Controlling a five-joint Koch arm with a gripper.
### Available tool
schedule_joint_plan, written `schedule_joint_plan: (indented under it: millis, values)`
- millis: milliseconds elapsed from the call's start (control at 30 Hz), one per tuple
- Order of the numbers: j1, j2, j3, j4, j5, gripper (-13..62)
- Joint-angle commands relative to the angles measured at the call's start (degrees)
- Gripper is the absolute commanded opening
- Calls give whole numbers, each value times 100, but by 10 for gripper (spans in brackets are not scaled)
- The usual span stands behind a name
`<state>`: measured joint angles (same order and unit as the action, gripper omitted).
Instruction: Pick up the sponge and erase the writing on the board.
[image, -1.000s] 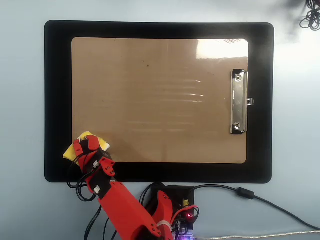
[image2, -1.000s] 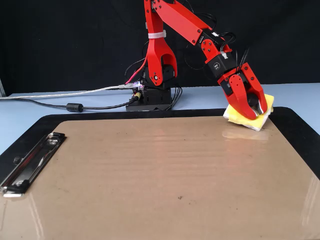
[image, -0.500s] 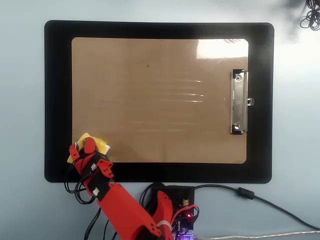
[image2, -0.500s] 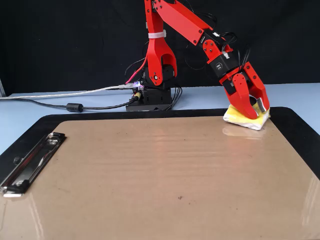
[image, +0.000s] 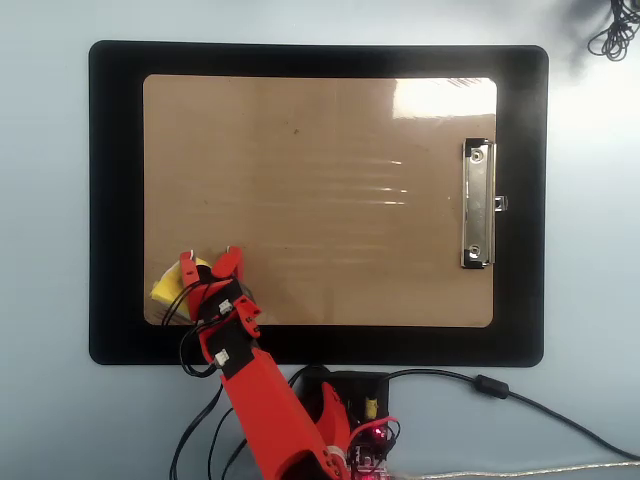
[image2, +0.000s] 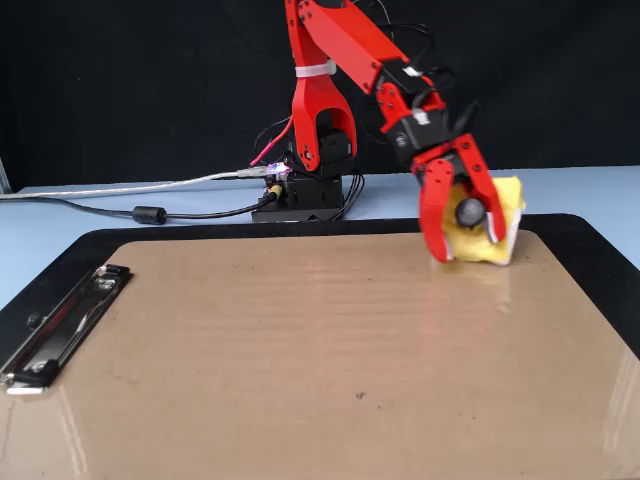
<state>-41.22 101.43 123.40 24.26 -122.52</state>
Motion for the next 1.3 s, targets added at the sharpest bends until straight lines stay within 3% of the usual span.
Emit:
schedule_joint_plan:
  millis: [0,400,667,900,1133,1267]
  values:
    - [18,396,-62,88,-97,343]
    - [-387,1028,-466,1143,-1020,345]
    - [-272,2347,-1292,5062,-1028,347]
    - [439,3094,-1257,6838,-905,348]
    - [1951,3322,-835,7699,967,347]
    - [3771,3313,-492,7471,2892,347]
